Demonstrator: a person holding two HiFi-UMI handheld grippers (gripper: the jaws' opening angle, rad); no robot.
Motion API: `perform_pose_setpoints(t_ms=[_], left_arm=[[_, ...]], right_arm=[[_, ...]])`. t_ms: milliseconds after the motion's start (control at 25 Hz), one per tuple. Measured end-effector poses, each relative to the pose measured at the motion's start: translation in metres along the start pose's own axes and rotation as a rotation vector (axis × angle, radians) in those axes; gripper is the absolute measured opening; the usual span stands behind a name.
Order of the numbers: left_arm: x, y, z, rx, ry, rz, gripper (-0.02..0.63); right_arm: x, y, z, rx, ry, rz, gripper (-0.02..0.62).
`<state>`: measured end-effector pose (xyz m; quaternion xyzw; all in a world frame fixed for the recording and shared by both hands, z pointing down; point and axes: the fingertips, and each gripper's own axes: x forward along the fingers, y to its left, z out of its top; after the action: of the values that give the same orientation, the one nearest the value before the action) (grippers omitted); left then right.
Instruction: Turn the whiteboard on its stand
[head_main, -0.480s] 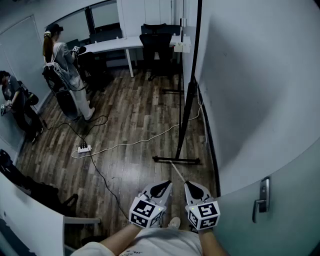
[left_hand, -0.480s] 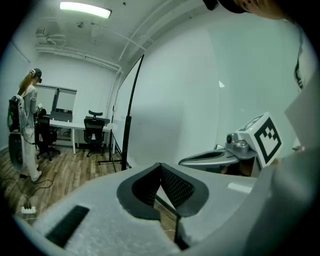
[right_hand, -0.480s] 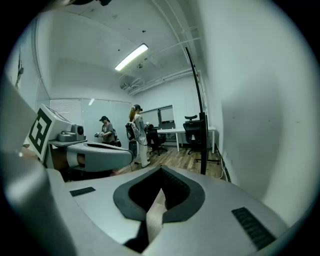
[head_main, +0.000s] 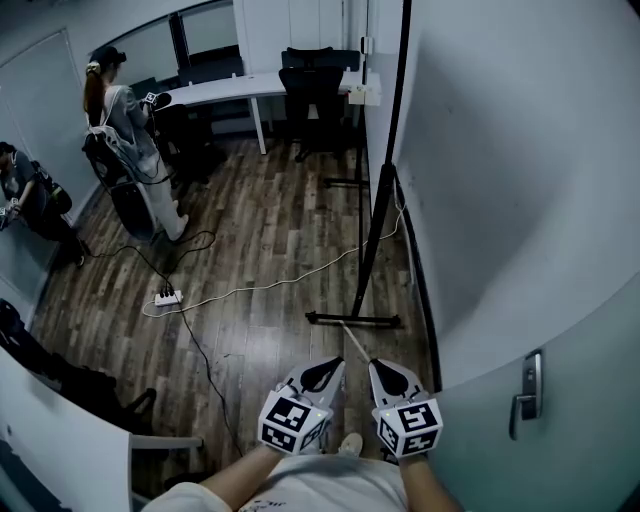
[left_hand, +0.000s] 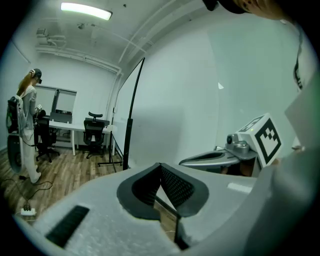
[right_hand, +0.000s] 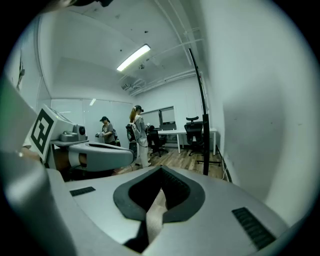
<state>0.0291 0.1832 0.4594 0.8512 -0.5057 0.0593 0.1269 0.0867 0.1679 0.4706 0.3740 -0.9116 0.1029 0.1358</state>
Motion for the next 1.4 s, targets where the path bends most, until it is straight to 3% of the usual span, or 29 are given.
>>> perform_pose_setpoints(t_ms=[680,1040,1400], left_arm=[[-0.039,0.047,-0.012,-0.016,-0.018,-0.013,0.011],[-0.004,0.071,-0.008,-0.012,-0.007,-0.029,0.011],[0.07,0.105,0.01,-0.003,0.004,-0.019,0.011]], right_arm=[[0.021,0.034,-0.01,0.05,-0.015,-0.094,0.006],[0.056,0.006,-0.008,0.075,-0.012,-0.115,0.006],[0.108,-0.061,0.02,0.077,-0.038,-0.121,0.006]])
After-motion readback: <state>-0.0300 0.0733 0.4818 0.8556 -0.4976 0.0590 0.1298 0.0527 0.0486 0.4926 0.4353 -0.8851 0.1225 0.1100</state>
